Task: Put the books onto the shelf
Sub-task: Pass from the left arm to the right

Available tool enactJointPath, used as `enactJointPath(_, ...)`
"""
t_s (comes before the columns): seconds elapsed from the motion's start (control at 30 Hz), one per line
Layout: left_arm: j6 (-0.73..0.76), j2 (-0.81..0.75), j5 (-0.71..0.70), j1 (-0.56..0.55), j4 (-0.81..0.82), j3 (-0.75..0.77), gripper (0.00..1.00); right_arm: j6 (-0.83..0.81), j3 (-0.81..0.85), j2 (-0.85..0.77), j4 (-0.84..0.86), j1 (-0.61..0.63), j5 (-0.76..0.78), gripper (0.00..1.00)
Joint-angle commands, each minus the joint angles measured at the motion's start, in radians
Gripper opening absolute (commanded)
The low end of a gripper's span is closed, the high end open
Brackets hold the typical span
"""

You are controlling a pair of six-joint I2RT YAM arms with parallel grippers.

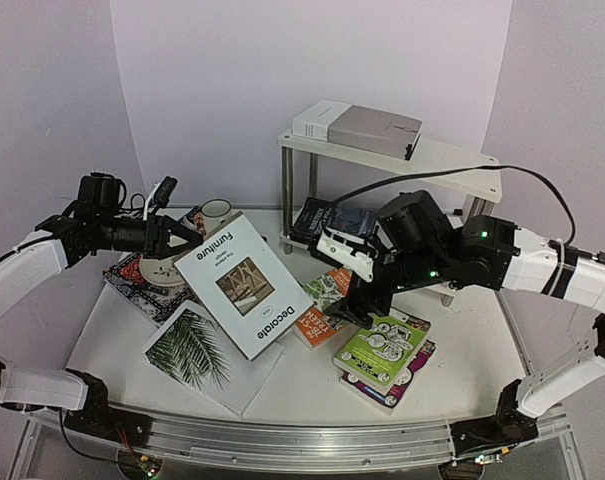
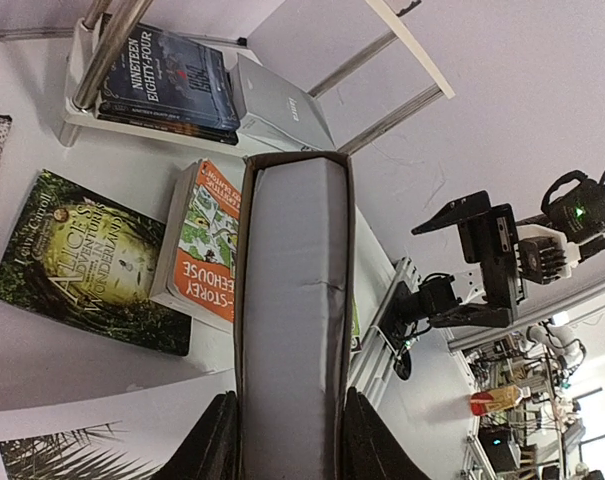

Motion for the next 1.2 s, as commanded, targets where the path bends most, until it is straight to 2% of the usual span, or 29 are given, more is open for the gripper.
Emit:
enactJointPath(0.0, -0.011, 0.056, 0.14, 0.0, 0.086, 0.088, 0.35, -0.214, -0.067, -0.057, 0.07, 0.003, 0.118, 0.98)
enactJointPath(0.07, -0.003, 0.082, 0.171, 0.001, 0.107, 0.101, 0.35, -0.196, -0.079, -0.062, 0.139, 0.002, 0.159, 0.98)
enactJointPath(0.13, 0.009, 0.104, 0.196, 0.001, 0.127, 0.112, 0.36, -0.082, -0.015, -0.04, 0.136, -0.019, 0.15, 0.98)
enactJointPath(0.17, 0.014, 0.113, 0.204, 0.001, 0.135, 0.116, 0.36, -0.012, 0.045, -0.016, 0.099, -0.053, 0.081, 0.98)
enactJointPath(0.23, 0.026, 0.131, 0.211, 0.001, 0.143, 0.13, 0.36, 0.131, 0.144, 0.046, 0.006, -0.162, -0.178, 0.98)
enactJointPath(0.27, 0.032, 0.136, 0.211, 0.0, 0.144, 0.134, 0.36, 0.191, 0.181, 0.077, -0.012, -0.192, -0.257, 0.98)
enactJointPath(0.4, 0.066, 0.139, 0.213, 0.0, 0.157, 0.137, 0.35, 0.276, 0.237, 0.144, -0.066, -0.22, -0.462, 0.98)
enactJointPath(0.67, 0.153, 0.101, 0.303, -0.001, 0.174, 0.126, 0.34, 0.443, 0.257, 0.188, -0.032, -0.219, -0.553, 0.89)
enactJointPath(0.9, 0.187, 0.124, 0.334, -0.002, 0.179, 0.152, 0.33, 0.495, 0.202, 0.167, 0.021, -0.219, -0.576, 0.98)
enactJointPath(1.03, 0.189, 0.149, 0.372, -0.002, 0.183, 0.17, 0.34, 0.501, 0.145, 0.133, 0.077, -0.218, -0.554, 0.98)
enactJointPath(1.17, 0.204, 0.14, 0.4, -0.002, 0.187, 0.181, 0.35, 0.535, 0.178, 0.159, 0.087, -0.22, -0.56, 0.95)
